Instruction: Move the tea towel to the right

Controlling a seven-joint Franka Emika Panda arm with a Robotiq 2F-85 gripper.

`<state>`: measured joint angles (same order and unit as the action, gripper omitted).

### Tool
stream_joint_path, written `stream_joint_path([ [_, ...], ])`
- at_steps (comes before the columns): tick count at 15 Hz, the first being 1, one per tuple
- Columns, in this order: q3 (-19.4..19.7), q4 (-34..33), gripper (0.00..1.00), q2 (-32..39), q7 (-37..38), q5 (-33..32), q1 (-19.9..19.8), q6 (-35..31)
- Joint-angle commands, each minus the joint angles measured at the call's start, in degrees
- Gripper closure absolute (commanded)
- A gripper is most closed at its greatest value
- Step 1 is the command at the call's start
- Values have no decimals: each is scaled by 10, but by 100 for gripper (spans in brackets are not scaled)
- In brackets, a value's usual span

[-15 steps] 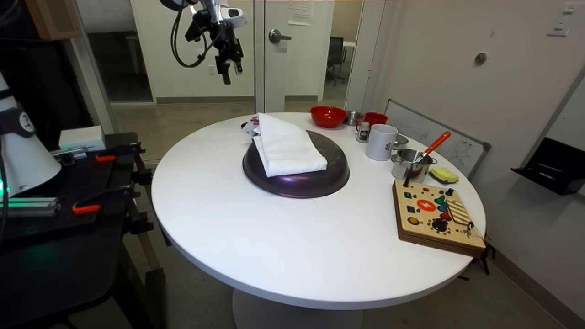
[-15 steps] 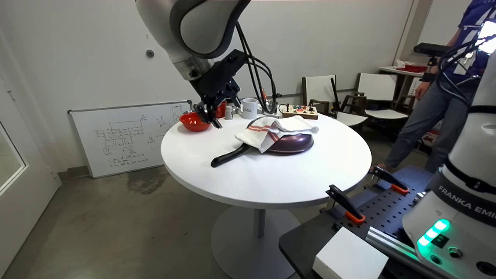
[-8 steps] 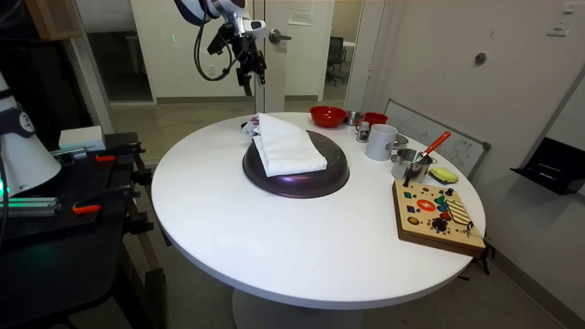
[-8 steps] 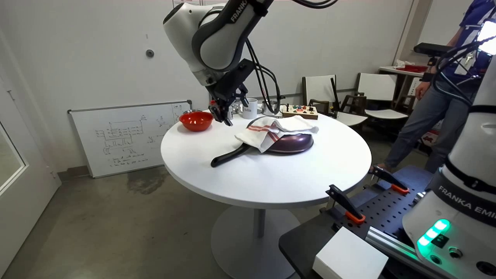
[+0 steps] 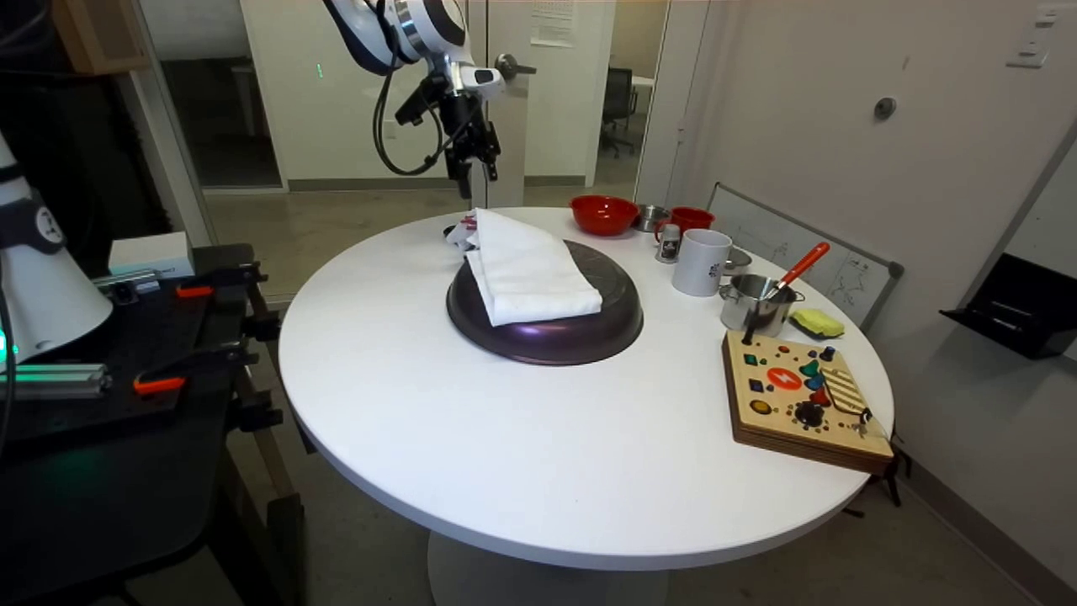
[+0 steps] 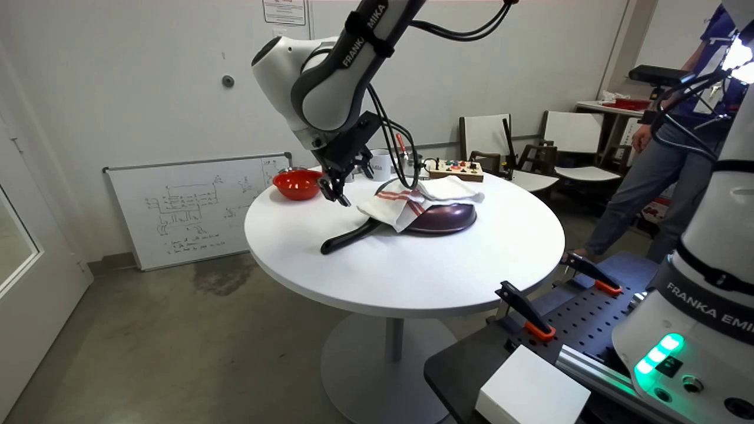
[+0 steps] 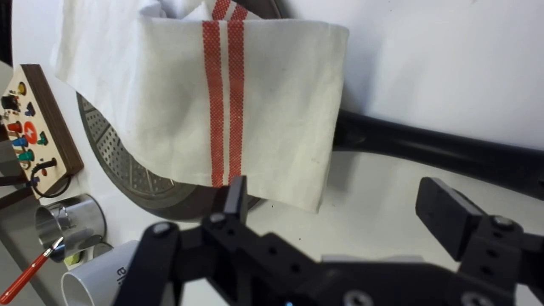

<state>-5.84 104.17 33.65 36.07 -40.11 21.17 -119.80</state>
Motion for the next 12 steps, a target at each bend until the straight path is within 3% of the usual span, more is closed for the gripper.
stream_joint_path([
  [1, 11, 6, 0, -10, 11, -13, 20, -3],
  [6, 19, 4, 0, -1, 41, -18, 36, 4],
  [12, 39, -7, 0, 26, 122, -71, 45, 17],
])
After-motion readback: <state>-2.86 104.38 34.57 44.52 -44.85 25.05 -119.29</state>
